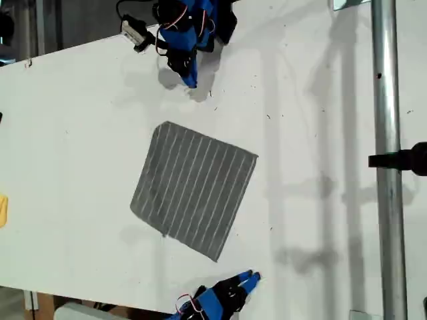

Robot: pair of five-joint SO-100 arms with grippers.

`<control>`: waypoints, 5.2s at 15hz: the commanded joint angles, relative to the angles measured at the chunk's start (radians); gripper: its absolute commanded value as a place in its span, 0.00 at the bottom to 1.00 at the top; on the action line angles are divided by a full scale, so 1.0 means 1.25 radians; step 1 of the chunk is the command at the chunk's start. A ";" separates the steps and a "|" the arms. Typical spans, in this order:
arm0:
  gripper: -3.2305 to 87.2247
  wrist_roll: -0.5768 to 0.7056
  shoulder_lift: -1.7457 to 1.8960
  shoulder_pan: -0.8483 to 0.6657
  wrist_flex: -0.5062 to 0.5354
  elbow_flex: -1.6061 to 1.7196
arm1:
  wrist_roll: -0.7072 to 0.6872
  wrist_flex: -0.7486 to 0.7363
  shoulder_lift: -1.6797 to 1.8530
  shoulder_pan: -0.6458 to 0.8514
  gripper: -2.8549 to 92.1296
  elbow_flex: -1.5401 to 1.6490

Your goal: Grasp corners of a towel and fold twice.

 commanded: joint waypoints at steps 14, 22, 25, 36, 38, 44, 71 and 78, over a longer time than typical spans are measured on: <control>0.00 -0.558 0.006 -0.645 0.000 0.004 | -0.005 -0.034 -0.004 -0.229 0.03 -0.044; 0.00 -0.533 -0.207 -0.652 0.101 -0.422 | -0.081 -0.153 -0.421 -0.256 0.03 -0.463; 0.00 -0.482 -0.449 -0.653 0.171 -0.679 | -0.136 -0.155 -0.735 -0.285 0.03 -0.751; 0.00 -0.271 -0.833 -0.720 0.303 -1.064 | -0.417 0.015 -1.496 -0.395 0.25 -1.556; 0.00 -0.272 -0.838 -0.726 0.303 -1.055 | -0.522 0.032 -1.555 -0.405 0.34 -1.601; 0.00 -0.266 -0.844 -0.769 0.288 -1.003 | -0.600 0.040 -1.725 -0.383 0.35 -1.608; 0.00 -0.239 -0.832 -0.826 0.177 -0.866 | -0.544 0.047 -2.060 -0.380 0.03 -1.648; 0.39 -0.093 -1.134 -0.772 0.293 -1.211 | -0.503 0.048 -2.033 -0.398 0.03 -1.625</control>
